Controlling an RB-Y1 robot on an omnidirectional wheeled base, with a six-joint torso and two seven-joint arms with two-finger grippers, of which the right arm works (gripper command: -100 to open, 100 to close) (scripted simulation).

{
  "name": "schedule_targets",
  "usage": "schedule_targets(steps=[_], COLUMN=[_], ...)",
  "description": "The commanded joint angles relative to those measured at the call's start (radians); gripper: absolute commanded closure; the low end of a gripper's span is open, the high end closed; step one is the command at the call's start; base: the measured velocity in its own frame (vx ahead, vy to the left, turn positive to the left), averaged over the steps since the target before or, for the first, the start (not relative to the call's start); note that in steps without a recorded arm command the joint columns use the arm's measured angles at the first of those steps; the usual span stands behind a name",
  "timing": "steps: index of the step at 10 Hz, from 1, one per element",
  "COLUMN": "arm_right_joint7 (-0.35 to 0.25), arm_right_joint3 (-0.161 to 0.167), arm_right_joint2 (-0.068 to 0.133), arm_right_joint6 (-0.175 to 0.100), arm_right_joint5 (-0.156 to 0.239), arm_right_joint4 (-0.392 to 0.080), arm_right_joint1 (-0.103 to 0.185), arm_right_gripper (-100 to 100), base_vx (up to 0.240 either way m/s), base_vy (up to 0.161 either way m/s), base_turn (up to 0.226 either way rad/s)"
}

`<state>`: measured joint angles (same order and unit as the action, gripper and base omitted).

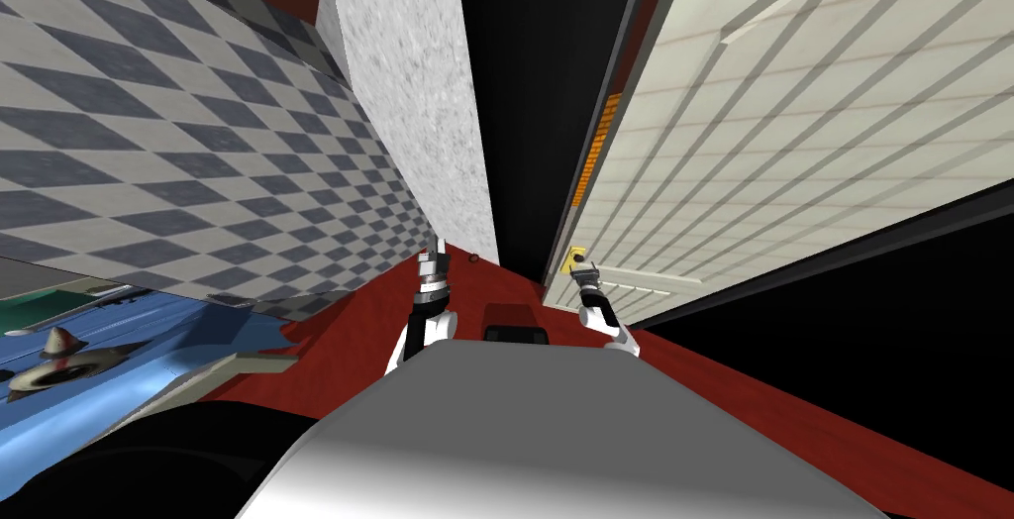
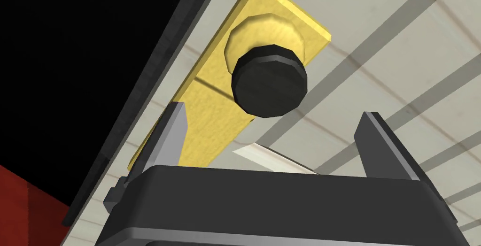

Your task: Pull the door open

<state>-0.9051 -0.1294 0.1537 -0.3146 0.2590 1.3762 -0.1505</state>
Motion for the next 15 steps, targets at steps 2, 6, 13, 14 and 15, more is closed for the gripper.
schedule_targets(steps=[2,6,13,14,15], arm_right_joint7=[-0.078,-0.193,-0.31,-0.317,-0.331], arm_right_joint3=[0.015,0.035,0.028,0.021,0.008], arm_right_joint2=[-0.017,-0.041,-0.023,-0.013,0.009], arm_right_joint6=[0.004,0.01,0.007,0.004,-0.001], arm_right_joint5=[0.057,0.14,0.225,0.23,0.24], arm_right_joint4=[0.013,0.029,0.021,0.015,0.004], arm_right_joint1=[0.0,0.002,0.006,0.006,0.007], arm_right_gripper=[-100,-100,-100,-100,-100], base_vx=[-0.094,-0.1,-0.045,0.184,0.168], base_vy=[-0.04,-0.044,-0.021,-0.005,-0.005], base_turn=[0.052,0.045,0.052,0.217,0.117])
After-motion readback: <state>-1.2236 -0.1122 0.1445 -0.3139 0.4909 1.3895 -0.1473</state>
